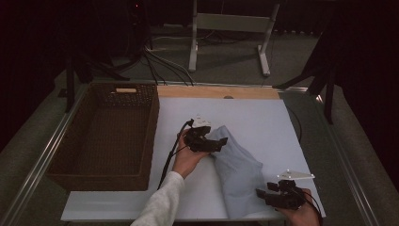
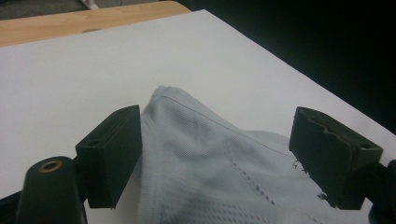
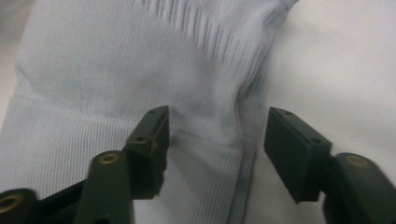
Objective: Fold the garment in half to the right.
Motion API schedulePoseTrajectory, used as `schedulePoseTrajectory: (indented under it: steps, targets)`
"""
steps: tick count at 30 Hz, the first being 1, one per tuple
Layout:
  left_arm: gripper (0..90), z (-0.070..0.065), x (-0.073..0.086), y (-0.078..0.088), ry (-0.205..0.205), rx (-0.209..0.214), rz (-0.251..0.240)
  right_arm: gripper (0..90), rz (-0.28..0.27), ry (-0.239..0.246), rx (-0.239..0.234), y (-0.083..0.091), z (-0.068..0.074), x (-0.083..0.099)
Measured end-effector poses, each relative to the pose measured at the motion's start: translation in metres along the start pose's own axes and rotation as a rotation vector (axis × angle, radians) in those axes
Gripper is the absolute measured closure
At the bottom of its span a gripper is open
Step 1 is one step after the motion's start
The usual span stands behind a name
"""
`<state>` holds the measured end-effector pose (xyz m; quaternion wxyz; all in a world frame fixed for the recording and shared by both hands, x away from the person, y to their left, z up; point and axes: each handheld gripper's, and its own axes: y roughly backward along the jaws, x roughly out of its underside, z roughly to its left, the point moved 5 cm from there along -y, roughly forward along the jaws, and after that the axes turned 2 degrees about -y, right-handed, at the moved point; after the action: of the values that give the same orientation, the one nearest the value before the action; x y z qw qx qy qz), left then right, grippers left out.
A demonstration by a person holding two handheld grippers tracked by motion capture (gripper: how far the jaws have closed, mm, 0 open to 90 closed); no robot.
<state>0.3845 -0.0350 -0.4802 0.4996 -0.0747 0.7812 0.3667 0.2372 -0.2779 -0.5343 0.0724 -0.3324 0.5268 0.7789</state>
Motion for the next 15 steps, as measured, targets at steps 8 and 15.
schedulePoseTrajectory:
  steps: [8, 15]
  targets:
    - [17.3, -0.008, 0.006, 0.011, -0.003, 0.022, -0.011, 39.0, 0.050, 0.026, 0.019, -0.008, 0.002, 0.006]
    - [16.8, -0.009, 0.017, 0.017, -0.006, 0.023, 0.011, 47.3, 0.053, 0.041, 0.032, -0.008, 0.003, 0.006]
